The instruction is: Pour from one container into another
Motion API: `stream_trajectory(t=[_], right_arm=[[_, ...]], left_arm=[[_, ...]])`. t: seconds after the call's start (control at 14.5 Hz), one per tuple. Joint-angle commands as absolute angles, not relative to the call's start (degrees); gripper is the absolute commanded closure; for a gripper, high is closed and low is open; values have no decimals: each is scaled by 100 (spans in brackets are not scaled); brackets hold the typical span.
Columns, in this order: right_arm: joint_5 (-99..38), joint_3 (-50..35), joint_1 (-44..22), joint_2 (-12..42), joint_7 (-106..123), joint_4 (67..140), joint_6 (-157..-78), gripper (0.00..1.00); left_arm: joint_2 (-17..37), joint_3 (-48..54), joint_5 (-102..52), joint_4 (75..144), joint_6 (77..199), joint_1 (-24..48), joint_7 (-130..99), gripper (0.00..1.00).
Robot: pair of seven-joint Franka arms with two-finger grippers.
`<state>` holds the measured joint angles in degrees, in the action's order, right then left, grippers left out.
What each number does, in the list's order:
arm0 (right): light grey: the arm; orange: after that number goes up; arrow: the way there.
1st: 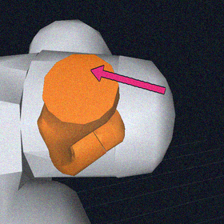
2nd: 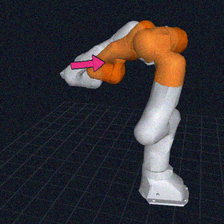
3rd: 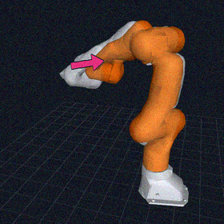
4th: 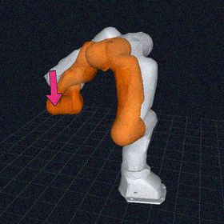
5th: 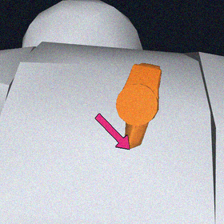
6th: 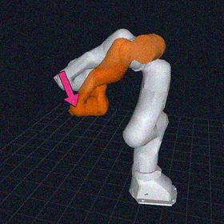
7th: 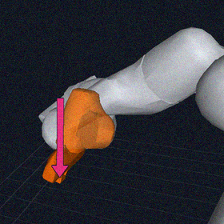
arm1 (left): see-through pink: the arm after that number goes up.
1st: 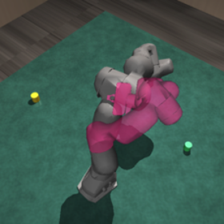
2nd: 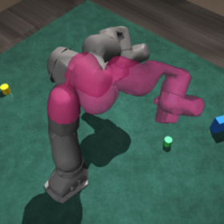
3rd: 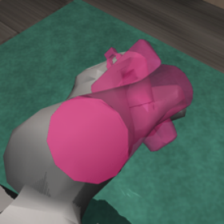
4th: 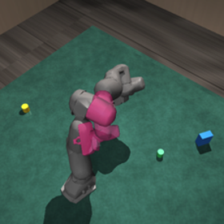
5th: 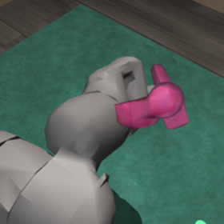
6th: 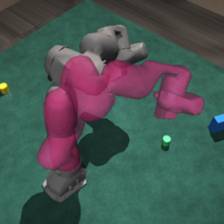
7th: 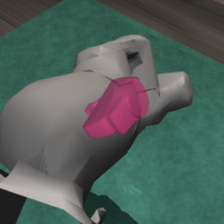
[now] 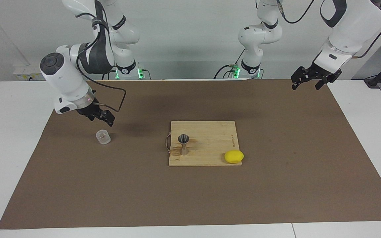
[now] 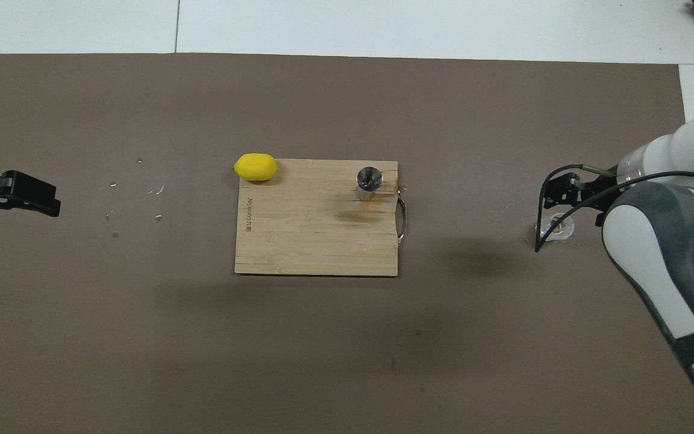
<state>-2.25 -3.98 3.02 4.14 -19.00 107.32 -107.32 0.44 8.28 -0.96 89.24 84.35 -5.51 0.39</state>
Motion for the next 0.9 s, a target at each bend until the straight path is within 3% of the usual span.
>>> stream_trajectory(t=[0.0,0.34,0.83], right_arm=[[61,-439,272,369,-1767,10014,-10031,0],[114,-457,238,194,-1758,9387,-9563,0],[220,-510,158,-491,-1740,9913,-9422,0]], left_arm=[[-79,826,-44,9062,8437,-562,18,0],[-79,826,-44,9062,8438,-562,18,0],[-79,826,-44,9053,8438,-562,18,0]])
